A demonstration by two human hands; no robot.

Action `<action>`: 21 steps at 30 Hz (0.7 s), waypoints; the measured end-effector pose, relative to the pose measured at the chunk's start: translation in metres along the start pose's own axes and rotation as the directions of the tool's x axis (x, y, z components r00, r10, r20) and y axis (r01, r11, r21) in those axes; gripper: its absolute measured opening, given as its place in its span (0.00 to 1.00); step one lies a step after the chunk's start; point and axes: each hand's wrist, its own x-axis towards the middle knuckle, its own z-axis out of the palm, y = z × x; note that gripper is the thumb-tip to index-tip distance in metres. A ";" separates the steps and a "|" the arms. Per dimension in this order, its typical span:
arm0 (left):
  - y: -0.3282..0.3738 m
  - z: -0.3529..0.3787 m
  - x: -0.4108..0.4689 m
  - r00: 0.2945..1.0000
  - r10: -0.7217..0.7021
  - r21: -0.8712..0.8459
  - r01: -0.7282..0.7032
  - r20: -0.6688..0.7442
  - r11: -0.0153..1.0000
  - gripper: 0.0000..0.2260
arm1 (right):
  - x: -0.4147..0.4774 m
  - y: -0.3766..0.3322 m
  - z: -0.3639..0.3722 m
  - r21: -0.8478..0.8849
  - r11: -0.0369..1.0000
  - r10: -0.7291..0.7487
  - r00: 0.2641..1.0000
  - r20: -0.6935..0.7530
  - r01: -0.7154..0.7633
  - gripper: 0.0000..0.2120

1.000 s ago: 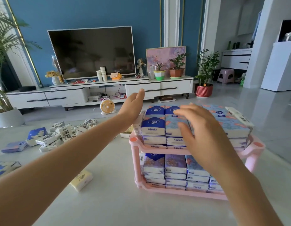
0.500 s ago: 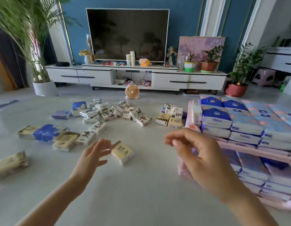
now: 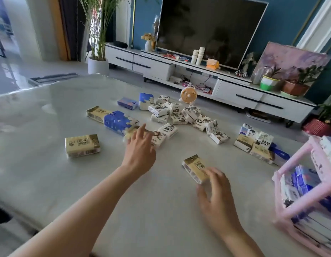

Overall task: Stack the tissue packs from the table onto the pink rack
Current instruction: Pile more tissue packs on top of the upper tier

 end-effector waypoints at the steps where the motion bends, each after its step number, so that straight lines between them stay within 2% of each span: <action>1: -0.017 -0.002 0.001 1.000 -0.023 0.041 0.023 -0.002 0.999 0.24 | 0.009 -0.005 0.011 -0.030 0.998 -0.055 0.998 -0.043 0.053 0.18; 4: -0.055 -0.013 0.000 0.987 -0.152 0.013 0.153 -0.044 0.988 0.28 | 0.042 -0.031 0.045 -0.004 0.989 -0.149 0.981 -0.124 0.150 0.18; 6: -0.063 -0.013 -0.002 0.983 -0.175 -0.005 0.175 -0.051 0.985 0.27 | 0.073 -0.046 0.066 -0.009 0.981 -0.194 0.974 -0.117 0.194 0.19; 7: -0.062 -0.010 -0.004 0.989 -0.145 0.020 0.146 -0.040 0.989 0.27 | 0.090 -0.051 0.076 -0.015 0.984 -0.177 0.983 -0.055 0.176 0.22; 9: -0.059 -0.001 -0.007 0.998 -0.033 0.095 0.038 -0.053 0.995 0.24 | 0.127 -0.057 0.089 -0.060 0.996 -0.046 0.967 0.249 0.063 0.37; 11: -0.058 0.005 -0.007 0.994 0.065 0.154 -0.051 -0.089 0.987 0.21 | 0.165 -0.055 0.096 -0.177 0.984 0.121 0.841 0.527 -0.030 0.52; 13: -0.058 0.006 -0.006 0.992 0.080 0.125 -0.067 -0.097 0.990 0.18 | 0.195 -0.046 0.102 -0.242 0.969 0.206 0.726 0.656 -0.056 0.59; 15: -0.058 0.006 -0.005 0.991 0.079 0.102 -0.068 -0.108 0.992 0.16 | 0.212 -0.037 0.110 -0.285 0.958 0.240 0.657 0.714 -0.040 0.59; 16: -0.059 0.006 -0.005 0.989 0.088 0.123 -0.073 -0.119 0.990 0.16 | 0.216 -0.033 0.114 -0.288 0.957 0.240 0.642 0.728 -0.031 0.55; 19: -0.059 0.007 -0.004 0.987 0.114 0.162 -0.096 -0.110 0.982 0.17 | 0.213 -0.030 0.114 -0.274 0.962 0.215 0.665 0.716 -0.017 0.43; 21: -0.059 0.007 -0.003 0.988 0.118 0.172 -0.100 -0.095 0.980 0.18 | 0.205 -0.033 0.107 -0.309 0.951 0.224 0.690 0.688 0.000 0.39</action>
